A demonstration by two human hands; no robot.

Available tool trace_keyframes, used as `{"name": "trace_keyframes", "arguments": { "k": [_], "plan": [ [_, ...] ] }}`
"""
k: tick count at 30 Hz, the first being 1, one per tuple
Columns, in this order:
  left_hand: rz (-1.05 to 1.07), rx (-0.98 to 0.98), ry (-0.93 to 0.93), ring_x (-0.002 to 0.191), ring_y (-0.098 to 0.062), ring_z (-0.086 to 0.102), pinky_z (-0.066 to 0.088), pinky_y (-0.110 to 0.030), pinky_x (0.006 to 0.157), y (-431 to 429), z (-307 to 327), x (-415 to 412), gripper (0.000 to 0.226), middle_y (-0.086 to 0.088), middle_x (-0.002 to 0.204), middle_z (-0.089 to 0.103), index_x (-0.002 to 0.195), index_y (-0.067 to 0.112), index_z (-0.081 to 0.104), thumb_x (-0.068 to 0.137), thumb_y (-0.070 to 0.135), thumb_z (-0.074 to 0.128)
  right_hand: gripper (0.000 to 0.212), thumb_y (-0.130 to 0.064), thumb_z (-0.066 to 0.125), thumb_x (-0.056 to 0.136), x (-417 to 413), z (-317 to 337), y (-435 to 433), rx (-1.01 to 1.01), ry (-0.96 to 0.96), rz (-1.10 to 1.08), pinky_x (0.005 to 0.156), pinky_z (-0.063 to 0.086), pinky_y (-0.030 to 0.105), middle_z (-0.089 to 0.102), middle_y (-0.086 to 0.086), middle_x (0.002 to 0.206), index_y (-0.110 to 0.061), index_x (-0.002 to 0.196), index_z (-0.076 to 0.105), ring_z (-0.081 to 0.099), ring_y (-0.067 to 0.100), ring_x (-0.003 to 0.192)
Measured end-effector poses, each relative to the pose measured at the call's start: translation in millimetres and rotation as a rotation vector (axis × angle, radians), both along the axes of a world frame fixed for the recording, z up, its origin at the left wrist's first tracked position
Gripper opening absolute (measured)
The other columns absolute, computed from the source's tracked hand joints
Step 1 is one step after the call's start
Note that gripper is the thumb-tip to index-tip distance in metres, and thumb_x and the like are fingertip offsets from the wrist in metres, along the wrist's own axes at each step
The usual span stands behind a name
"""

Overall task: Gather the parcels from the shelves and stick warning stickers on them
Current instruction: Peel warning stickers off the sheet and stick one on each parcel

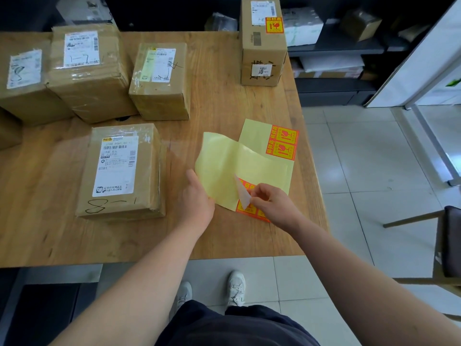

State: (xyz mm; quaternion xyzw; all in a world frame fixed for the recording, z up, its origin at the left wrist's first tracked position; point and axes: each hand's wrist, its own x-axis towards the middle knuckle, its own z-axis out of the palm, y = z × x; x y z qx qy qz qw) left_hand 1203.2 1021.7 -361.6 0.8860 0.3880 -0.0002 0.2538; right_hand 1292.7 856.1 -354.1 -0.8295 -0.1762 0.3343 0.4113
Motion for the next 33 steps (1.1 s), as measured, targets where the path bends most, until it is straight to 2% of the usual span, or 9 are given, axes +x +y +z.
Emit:
{"name": "trace_keyframes", "arguments": {
  "k": [4, 10, 13, 16, 20, 22, 25, 30, 33],
  "plan": [
    [-0.174, 0.355, -0.063, 0.121, -0.034, 0.04, 0.037, -0.042, 0.099, -0.4, -7.5, -3.8, 0.104, -0.018, 0.14, 0.032, 0.146, 0.024, 0.006, 0.07, 0.008, 0.076, 0.016, -0.019, 0.057, 0.089, -0.6, 0.7, 1.7, -0.009, 0.003, 0.024, 0.07, 0.044, 0.031, 0.068, 0.002, 0.101, -0.025, 0.075, 0.056, 0.059, 0.02, 0.093],
    [-0.234, 0.476, -0.279, 0.117, -0.031, 0.038, 0.042, -0.047, 0.092, -1.7, -9.4, -7.3, 0.112, -0.014, 0.138, 0.024, 0.148, 0.023, 0.012, 0.06, -0.001, 0.077, 0.011, -0.023, 0.058, 0.091, -1.3, 3.5, 2.1, -0.009, -0.01, 0.088, 0.066, 0.04, 0.025, 0.059, -0.005, 0.083, -0.016, 0.084, 0.062, 0.049, 0.01, 0.076],
    [-0.294, 0.466, -0.326, 0.115, -0.029, 0.04, 0.042, -0.045, 0.093, 2.5, -4.1, -7.1, 0.084, -0.015, 0.133, 0.036, 0.138, 0.02, 0.036, 0.066, 0.0, 0.074, 0.013, -0.026, 0.058, 0.092, -1.7, 4.4, 2.8, -0.021, -0.015, 0.099, 0.063, 0.039, 0.022, 0.058, -0.007, 0.081, -0.017, 0.083, 0.062, 0.048, 0.008, 0.072],
    [-0.406, 0.108, -0.242, 0.105, -0.022, 0.052, 0.047, -0.036, 0.09, 2.0, -7.0, -2.5, 0.024, -0.006, 0.116, 0.051, 0.112, 0.013, 0.06, 0.088, 0.017, 0.064, 0.012, -0.026, 0.06, 0.091, -3.1, 3.5, 3.1, -0.008, -0.046, 0.109, 0.06, 0.036, 0.015, 0.057, -0.009, 0.079, -0.018, 0.082, 0.063, 0.046, 0.004, 0.069],
    [-0.18, -0.311, -0.12, 0.062, -0.02, 0.048, 0.035, -0.034, 0.057, -8.8, -5.0, 10.4, 0.056, 0.0, 0.062, 0.049, 0.059, 0.009, 0.05, 0.093, 0.054, 0.047, 0.011, -0.027, 0.063, 0.09, -7.0, -2.8, 3.5, -0.025, -0.105, 0.156, 0.061, 0.035, 0.02, 0.056, -0.009, 0.076, -0.021, 0.081, 0.064, 0.044, 0.002, 0.064],
    [-0.094, -0.38, -0.102, 0.053, -0.016, 0.039, 0.028, -0.031, 0.051, -9.9, -3.0, 14.3, 0.054, 0.003, 0.054, 0.041, 0.055, 0.014, 0.043, 0.085, 0.057, 0.059, 0.011, -0.028, 0.064, 0.09, -8.2, -4.7, 3.1, -0.036, -0.116, 0.165, 0.065, 0.035, 0.024, 0.058, -0.01, 0.078, -0.019, 0.086, 0.068, 0.046, 0.002, 0.066],
    [-0.116, -0.344, -0.053, 0.055, -0.019, 0.035, 0.025, -0.031, 0.051, -7.1, -3.1, 18.5, 0.047, -0.003, 0.057, 0.041, 0.057, 0.014, 0.049, 0.08, 0.051, 0.065, 0.019, -0.031, 0.064, 0.09, -9.5, -3.0, 1.2, -0.035, -0.088, 0.189, 0.085, 0.036, 0.024, 0.064, -0.008, 0.103, -0.019, 0.099, 0.074, 0.05, 0.002, 0.099],
    [-0.079, -0.43, -0.02, 0.055, -0.018, 0.047, 0.031, -0.028, 0.051, -11.0, 7.9, 25.9, 0.053, -0.003, 0.059, 0.055, 0.047, 0.017, 0.06, 0.087, 0.051, 0.057, 0.025, -0.017, 0.056, 0.094, -8.9, -2.9, 1.0, -0.084, -0.177, 0.294, 0.099, 0.032, 0.024, 0.058, 0.004, 0.132, -0.019, 0.115, 0.07, 0.047, 0.018, 0.126],
    [-0.087, -0.324, 0.015, 0.048, -0.019, 0.029, 0.021, -0.031, 0.049, -6.9, 2.1, 27.5, 0.049, 0.0, 0.047, 0.031, 0.045, 0.015, 0.039, 0.081, 0.033, 0.067, 0.032, -0.012, 0.049, 0.096, -4.2, -7.6, 0.2, -0.167, -0.236, 0.346, 0.104, 0.029, 0.024, 0.048, -0.001, 0.144, -0.017, 0.124, 0.064, 0.043, 0.019, 0.131]
  ]
}}
